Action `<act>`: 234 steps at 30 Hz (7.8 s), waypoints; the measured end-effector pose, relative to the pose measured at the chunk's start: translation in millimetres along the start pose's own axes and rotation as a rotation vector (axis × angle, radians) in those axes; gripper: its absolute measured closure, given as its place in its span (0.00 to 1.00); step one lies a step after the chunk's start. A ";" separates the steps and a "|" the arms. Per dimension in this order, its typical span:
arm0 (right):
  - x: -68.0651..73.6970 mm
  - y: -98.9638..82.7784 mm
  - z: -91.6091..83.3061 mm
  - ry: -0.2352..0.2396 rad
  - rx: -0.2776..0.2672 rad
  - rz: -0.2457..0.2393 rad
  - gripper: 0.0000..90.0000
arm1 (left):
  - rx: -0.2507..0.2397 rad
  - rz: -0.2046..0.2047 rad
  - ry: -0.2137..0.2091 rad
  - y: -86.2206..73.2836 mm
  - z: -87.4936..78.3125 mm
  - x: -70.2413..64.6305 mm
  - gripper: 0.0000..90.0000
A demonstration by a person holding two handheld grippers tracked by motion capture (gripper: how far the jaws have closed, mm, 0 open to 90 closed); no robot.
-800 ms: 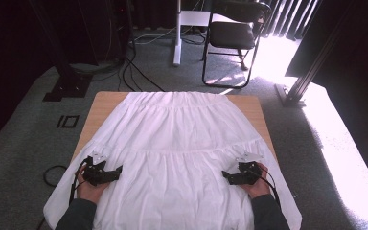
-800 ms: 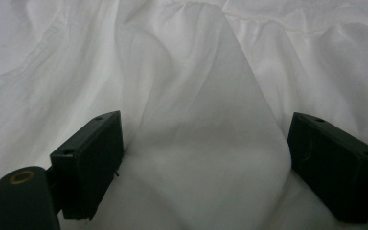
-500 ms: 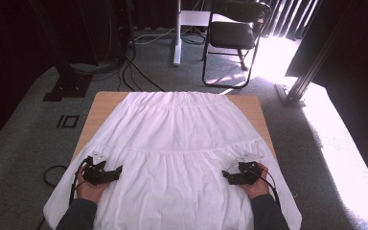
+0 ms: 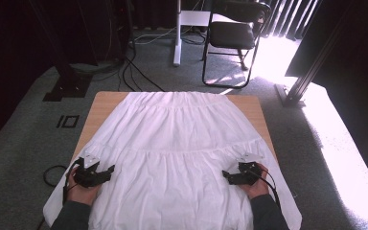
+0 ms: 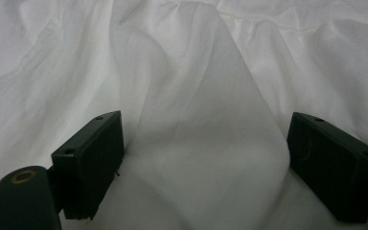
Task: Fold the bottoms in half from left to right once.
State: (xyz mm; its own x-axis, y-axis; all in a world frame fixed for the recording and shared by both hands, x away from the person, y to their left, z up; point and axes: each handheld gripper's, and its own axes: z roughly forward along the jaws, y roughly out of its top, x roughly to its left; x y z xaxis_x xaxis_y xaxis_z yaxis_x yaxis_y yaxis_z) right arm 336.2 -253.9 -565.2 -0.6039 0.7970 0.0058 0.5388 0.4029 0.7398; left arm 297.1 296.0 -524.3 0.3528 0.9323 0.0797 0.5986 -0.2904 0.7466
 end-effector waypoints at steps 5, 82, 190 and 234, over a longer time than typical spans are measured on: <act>0.0 0.0 0.0 0.000 0.000 0.000 0.15 | 0.012 -0.029 0.067 -5.9 -17.3 24.1 0.52; 59.1 7.3 7.3 -0.030 -0.023 0.035 0.27 | 0.094 -0.084 0.281 -41.0 -78.3 94.1 1.00; 28.9 69.2 -62.5 -0.215 -0.085 0.052 0.99 | -0.094 0.209 -0.423 91.1 48.0 -120.8 0.69; -74.0 -7.1 -31.6 -0.340 0.098 0.342 0.95 | 0.097 0.280 -0.361 86.2 104.9 -182.5 0.98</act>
State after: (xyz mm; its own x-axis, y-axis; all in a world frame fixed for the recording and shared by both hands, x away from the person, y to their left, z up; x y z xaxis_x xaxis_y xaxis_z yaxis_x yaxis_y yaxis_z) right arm 358.5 -330.0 -549.6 -0.1659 0.9861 0.0052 0.7353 0.1202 0.6670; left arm 359.7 78.2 -543.8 0.7280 0.6853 0.0213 0.5029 -0.5548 0.6628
